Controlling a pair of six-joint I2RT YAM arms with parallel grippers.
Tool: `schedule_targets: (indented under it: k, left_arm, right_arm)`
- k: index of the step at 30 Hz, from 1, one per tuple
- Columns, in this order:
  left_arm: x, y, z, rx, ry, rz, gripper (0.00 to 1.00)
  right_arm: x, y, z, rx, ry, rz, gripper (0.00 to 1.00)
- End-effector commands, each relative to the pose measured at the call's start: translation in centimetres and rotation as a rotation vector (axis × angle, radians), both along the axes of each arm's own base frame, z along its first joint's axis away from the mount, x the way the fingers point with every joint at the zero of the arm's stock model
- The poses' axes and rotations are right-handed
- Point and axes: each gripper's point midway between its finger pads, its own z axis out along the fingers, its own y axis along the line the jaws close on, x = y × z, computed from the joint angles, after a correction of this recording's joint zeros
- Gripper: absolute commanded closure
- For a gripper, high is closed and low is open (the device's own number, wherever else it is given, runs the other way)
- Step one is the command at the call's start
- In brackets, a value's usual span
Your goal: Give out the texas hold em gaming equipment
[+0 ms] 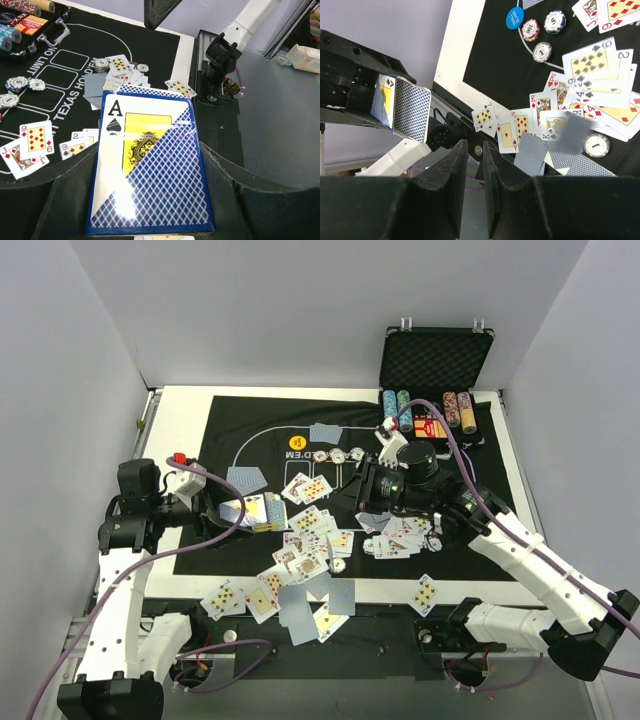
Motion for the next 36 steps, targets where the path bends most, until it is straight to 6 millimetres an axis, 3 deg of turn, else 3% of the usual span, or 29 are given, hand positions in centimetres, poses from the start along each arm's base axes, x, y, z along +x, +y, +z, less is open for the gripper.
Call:
schedule_targets:
  k: [1, 6, 8, 12, 14, 27, 31, 36]
  left_arm:
    - [-1.9, -0.4, 3.1, -0.088, -0.072, -0.119, 1.0]
    - [-1.7, -0.4, 3.1, -0.088, -0.071, -0.122, 1.0]
    - [-1.6, -0.4, 3.1, -0.089, -0.071, -0.122, 1.0]
    - [-1.5, -0.4, 3.2, -0.089, -0.074, -0.122, 1.0]
    - [-1.5, -0.4, 3.2, -0.089, -0.074, -0.122, 1.0]
    - [-1.6, -0.4, 3.1, -0.086, -0.074, -0.12, 1.0]
    - [-1.5, -0.4, 3.0, -0.081, -0.073, -0.114, 1.0]
    - [-0.5, -0.2, 2.0, -0.059, -0.052, -0.078, 1.0]
  right_arm:
    - [0.0, 0.4, 1.0, 0.045, -0.012, 0.013, 0.85]
    - [-0.1, 1.2, 0.6, 0.085, 0.01, 0.028, 0.81]
    - [-0.3, 1.8, 0.9, 0.129, 0.013, 0.038, 0.76]
    - [-0.9, 3.5, 1.4, 0.159, 0.0, 0.078, 0.54]
    - [-1.1, 4.5, 1.8, 0.175, -0.004, 0.1, 0.51]
    - [-1.9, 9.7, 2.9, 0.237, 0.013, 0.203, 0.51]
    - [-1.7, 9.0, 2.0, 0.185, -0.006, 0.187, 0.51]
    - [-0.1, 4.9, 0.0, 0.057, -0.012, 0.087, 0.5]
